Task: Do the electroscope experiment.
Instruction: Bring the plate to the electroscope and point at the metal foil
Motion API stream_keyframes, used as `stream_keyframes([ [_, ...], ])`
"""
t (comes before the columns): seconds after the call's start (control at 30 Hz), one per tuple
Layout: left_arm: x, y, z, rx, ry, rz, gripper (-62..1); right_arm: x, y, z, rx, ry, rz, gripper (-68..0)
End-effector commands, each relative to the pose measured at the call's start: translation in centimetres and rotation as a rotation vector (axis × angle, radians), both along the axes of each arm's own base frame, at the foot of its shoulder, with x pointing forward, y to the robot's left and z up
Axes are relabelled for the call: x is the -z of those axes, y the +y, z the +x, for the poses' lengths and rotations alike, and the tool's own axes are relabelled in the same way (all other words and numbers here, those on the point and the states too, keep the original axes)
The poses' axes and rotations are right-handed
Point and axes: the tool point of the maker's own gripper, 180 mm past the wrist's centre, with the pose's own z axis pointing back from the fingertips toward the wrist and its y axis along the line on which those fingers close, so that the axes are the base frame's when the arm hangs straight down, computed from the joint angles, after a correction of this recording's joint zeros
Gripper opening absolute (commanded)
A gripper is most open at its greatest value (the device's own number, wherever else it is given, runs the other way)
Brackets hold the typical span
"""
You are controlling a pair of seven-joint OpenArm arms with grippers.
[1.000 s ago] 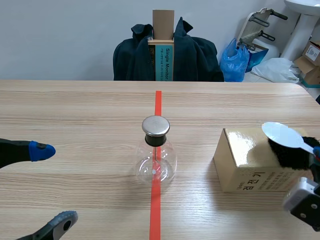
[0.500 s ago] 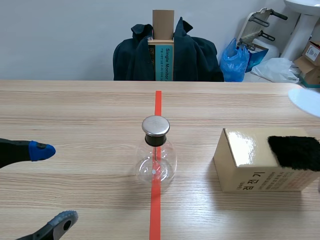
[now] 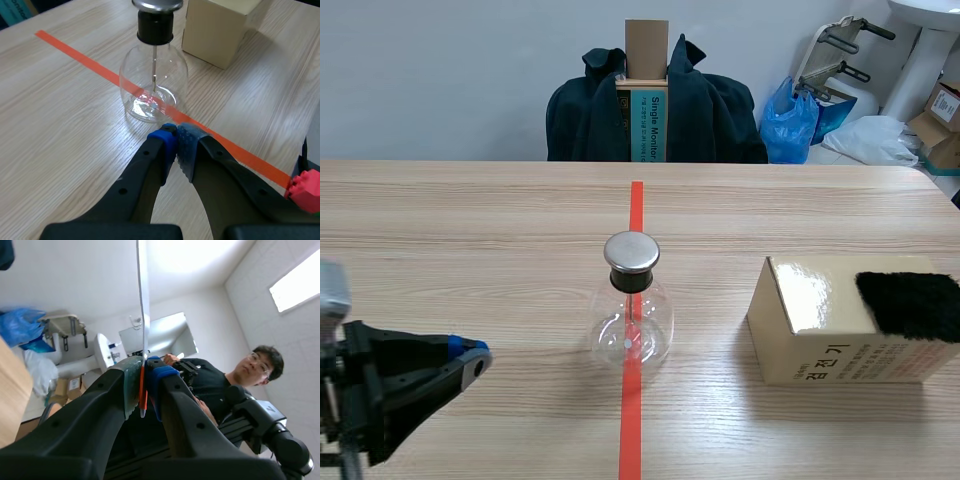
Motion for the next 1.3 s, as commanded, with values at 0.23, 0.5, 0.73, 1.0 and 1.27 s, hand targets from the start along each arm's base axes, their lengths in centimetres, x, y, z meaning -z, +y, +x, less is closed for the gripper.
stream_keyframes([
  [0.23, 2.6, -2.6, 4.7, 0.004, -0.018, -0.025, -59.3, -2.8, 0.4, 0.0, -0.013, -0.082, -0.003, -66.7],
  [0.5, 4.6, -4.2, 6.4, -0.005, -0.009, -0.027, -59.3, -2.5, 1.3, 0.0, -0.051, -0.072, -0.040, -66.7],
  [0.73, 4.9, -4.6, 6.7, -0.019, -0.013, -0.039, -59.3, -2.0, 4.6, 0.4, -0.186, -0.067, -0.004, -66.7],
  [1.0, 5.1, -4.6, 6.7, -0.024, -0.009, -0.041, -59.3, -0.5, 9.2, 2.2, -0.284, -0.037, 0.021, -66.7],
  [1.27, 5.1, -4.6, 6.6, -0.024, -0.009, -0.041, -59.3, 2.0, 12.8, 3.6, -0.331, 0.028, 0.069, -66.7],
])
